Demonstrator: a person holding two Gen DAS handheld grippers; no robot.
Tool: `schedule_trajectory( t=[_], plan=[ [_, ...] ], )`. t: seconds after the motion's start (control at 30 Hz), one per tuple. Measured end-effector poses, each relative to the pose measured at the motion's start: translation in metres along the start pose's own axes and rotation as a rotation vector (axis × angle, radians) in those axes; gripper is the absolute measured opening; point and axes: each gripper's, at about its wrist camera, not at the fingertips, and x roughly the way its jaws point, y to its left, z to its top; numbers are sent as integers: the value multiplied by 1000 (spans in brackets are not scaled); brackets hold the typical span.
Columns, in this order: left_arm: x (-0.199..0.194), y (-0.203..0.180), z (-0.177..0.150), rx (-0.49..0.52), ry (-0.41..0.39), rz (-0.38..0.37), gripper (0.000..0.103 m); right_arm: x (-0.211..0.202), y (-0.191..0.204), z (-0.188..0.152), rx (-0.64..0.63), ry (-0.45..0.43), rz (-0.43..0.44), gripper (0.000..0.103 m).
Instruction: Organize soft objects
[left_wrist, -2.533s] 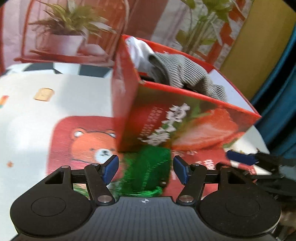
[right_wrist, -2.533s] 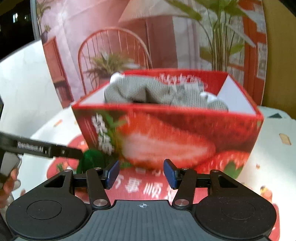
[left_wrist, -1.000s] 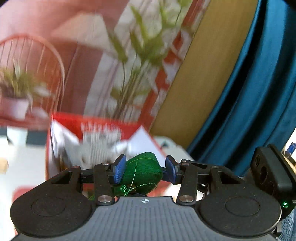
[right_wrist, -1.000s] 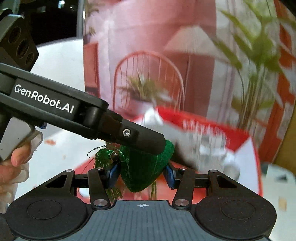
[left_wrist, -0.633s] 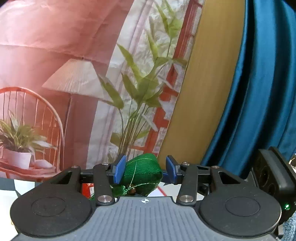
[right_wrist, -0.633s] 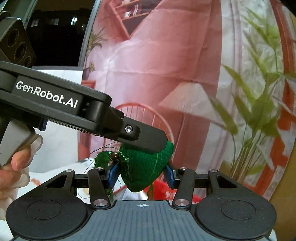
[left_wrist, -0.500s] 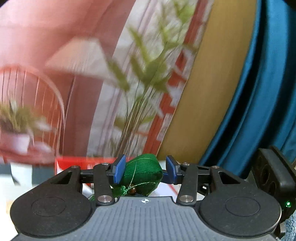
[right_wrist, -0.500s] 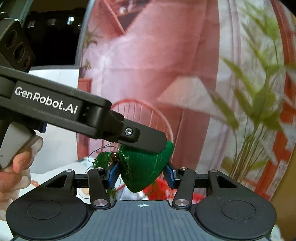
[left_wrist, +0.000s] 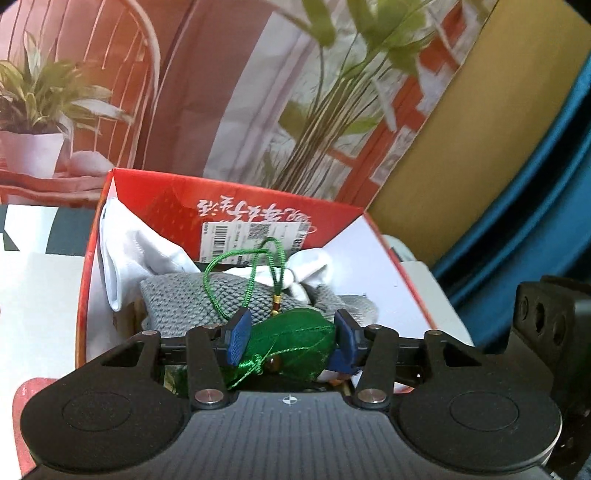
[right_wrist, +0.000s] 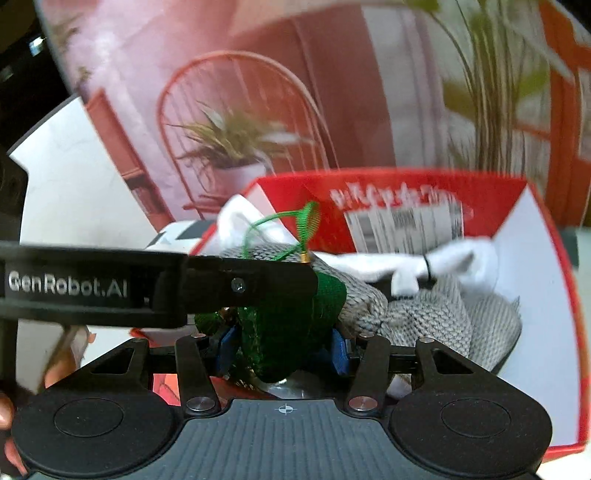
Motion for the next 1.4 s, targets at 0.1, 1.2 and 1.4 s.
schedule_trajectory(
  t=[0.1,1.2,1.4],
  plan=[
    [11,3,3,-1,11,19,56,9,-5,4,38,35,-11,46],
    [-92,-26,-30,156,-155,305,103,-75,6,-12,-49,-70,-284,103],
    [-117,-39,-41,187,-203,368,103,-100,13,-18,-35,-115,-285,103]
  ],
)
